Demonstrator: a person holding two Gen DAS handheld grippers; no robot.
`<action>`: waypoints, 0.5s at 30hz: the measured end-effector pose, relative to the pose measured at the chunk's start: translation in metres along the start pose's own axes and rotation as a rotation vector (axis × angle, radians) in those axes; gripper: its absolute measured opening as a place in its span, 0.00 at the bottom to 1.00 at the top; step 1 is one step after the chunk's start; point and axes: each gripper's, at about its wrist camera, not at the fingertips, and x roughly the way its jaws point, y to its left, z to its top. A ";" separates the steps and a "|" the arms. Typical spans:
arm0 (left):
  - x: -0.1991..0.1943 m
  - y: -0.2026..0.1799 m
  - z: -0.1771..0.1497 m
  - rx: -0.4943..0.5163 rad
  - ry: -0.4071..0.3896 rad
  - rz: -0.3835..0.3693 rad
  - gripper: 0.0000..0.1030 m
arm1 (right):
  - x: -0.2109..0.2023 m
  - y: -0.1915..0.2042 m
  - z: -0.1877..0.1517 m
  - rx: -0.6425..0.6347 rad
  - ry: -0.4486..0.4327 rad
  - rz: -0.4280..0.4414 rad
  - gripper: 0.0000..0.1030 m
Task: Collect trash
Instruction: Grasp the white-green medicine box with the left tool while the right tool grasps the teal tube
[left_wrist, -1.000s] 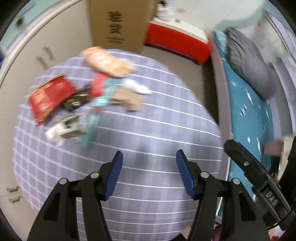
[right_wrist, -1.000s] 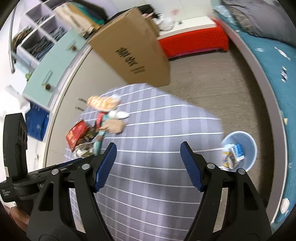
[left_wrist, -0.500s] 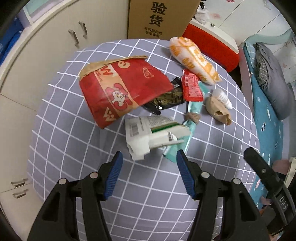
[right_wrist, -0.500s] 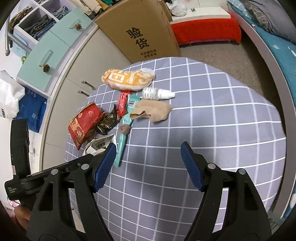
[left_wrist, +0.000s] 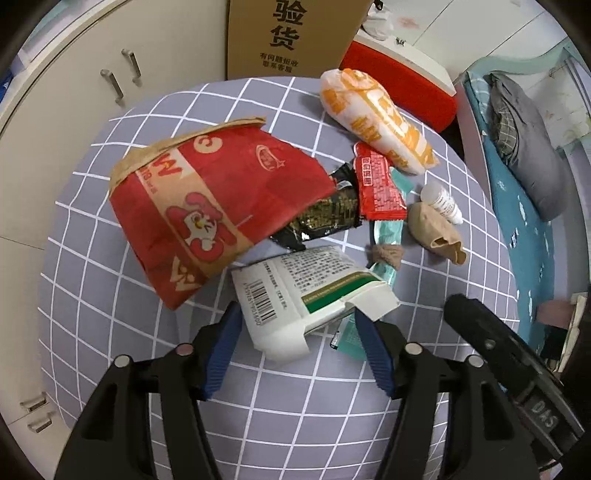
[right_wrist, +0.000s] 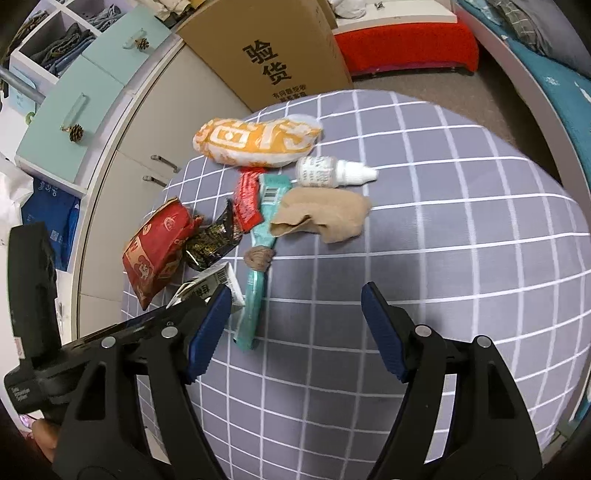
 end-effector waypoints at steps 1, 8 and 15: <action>-0.001 0.003 0.000 -0.002 -0.002 -0.016 0.54 | 0.004 0.002 0.000 -0.002 0.003 0.002 0.70; -0.012 0.030 -0.006 -0.034 -0.016 -0.037 0.51 | 0.029 0.015 0.002 -0.016 0.025 -0.001 0.69; -0.026 0.037 -0.012 -0.033 -0.058 -0.031 0.51 | 0.043 0.034 0.003 -0.120 0.048 -0.056 0.28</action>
